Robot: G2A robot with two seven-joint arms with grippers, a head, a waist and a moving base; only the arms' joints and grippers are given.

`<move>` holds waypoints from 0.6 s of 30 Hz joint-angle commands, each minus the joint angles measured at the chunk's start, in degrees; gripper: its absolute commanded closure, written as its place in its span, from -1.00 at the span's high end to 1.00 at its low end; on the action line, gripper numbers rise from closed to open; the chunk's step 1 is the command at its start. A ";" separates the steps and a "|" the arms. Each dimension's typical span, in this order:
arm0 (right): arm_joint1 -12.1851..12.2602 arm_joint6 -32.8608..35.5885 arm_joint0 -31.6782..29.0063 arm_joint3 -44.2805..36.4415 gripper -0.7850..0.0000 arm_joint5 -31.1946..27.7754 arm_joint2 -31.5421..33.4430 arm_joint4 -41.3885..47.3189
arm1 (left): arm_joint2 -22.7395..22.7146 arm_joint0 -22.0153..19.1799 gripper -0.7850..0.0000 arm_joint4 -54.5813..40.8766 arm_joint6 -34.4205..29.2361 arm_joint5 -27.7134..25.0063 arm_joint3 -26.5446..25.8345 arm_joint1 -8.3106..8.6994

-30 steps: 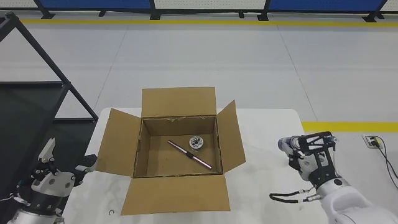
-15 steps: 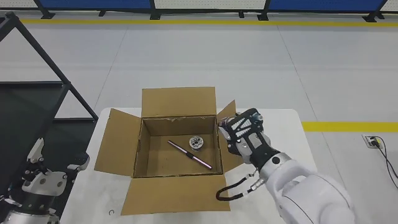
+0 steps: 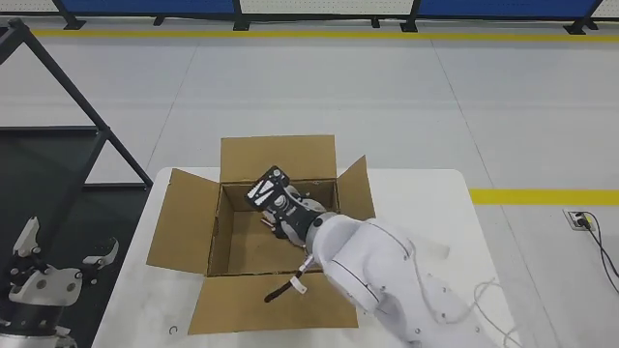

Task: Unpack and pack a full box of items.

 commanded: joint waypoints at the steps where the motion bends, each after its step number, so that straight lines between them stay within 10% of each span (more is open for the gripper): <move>1: -1.04 -1.41 1.29 4.47 -1.00 0.20 -2.41 1.16 | 0.00 0.00 1.00 0.00 0.00 0.00 0.00 0.00; 18: -4.47 -3.39 5.20 14.90 -1.00 -0.02 -7.82 5.27 | 0.00 0.00 1.00 0.00 0.00 0.00 0.00 0.00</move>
